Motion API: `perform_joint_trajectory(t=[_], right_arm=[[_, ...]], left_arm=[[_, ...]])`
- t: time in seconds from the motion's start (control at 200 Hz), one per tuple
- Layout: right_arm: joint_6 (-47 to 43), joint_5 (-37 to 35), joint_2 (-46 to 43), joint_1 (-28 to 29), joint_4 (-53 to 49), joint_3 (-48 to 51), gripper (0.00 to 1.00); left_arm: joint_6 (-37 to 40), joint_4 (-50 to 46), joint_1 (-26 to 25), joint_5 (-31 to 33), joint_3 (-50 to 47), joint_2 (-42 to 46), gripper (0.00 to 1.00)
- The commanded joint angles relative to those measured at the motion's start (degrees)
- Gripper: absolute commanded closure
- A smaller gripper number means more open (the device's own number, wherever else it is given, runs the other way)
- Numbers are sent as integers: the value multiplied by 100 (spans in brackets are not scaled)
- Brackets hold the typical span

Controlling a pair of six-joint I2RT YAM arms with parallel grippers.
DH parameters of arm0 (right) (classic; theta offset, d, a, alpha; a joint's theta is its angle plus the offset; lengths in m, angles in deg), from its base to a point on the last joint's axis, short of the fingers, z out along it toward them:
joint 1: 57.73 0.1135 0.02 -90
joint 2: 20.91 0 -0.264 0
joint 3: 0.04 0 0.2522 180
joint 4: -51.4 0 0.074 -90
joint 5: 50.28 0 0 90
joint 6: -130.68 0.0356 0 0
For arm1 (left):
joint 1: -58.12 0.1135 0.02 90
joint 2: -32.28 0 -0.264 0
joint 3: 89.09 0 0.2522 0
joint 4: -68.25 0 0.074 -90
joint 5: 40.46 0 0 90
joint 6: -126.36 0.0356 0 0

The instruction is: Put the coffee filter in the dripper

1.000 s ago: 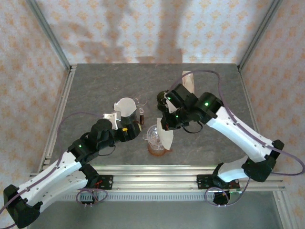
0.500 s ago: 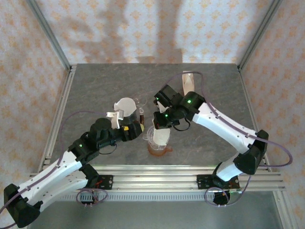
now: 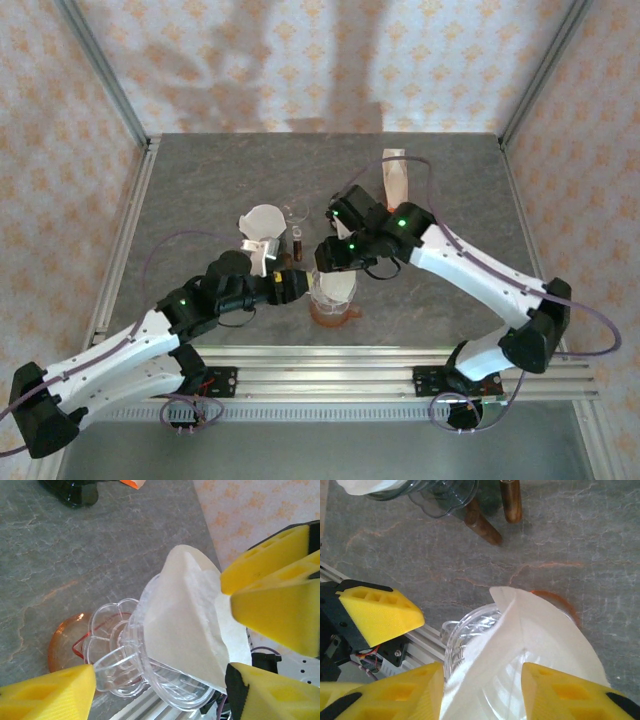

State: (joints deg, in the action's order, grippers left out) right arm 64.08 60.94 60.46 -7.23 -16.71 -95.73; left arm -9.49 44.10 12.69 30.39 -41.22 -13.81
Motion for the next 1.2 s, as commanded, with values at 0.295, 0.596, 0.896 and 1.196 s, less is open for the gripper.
perform_joint_trajectory(t=[0.295, 0.596, 0.896, 1.196], right_arm=[[-146, -1210, -998, 39, 30, 647, 52], [-49, -1284, -1021, 37, 143, 1087, 52], [34, -1268, -1161, 39, 270, 1291, 52], [99, -1268, -1252, 39, 319, 1379, 52]], left_arm=[[767, -834, -468, 901, 938, -306, 41], [1065, -1113, -753, 1361, 1351, -904, 49], [1070, -934, -807, 1565, 1231, -720, 46], [1097, -904, -807, 1413, 1342, -891, 38]])
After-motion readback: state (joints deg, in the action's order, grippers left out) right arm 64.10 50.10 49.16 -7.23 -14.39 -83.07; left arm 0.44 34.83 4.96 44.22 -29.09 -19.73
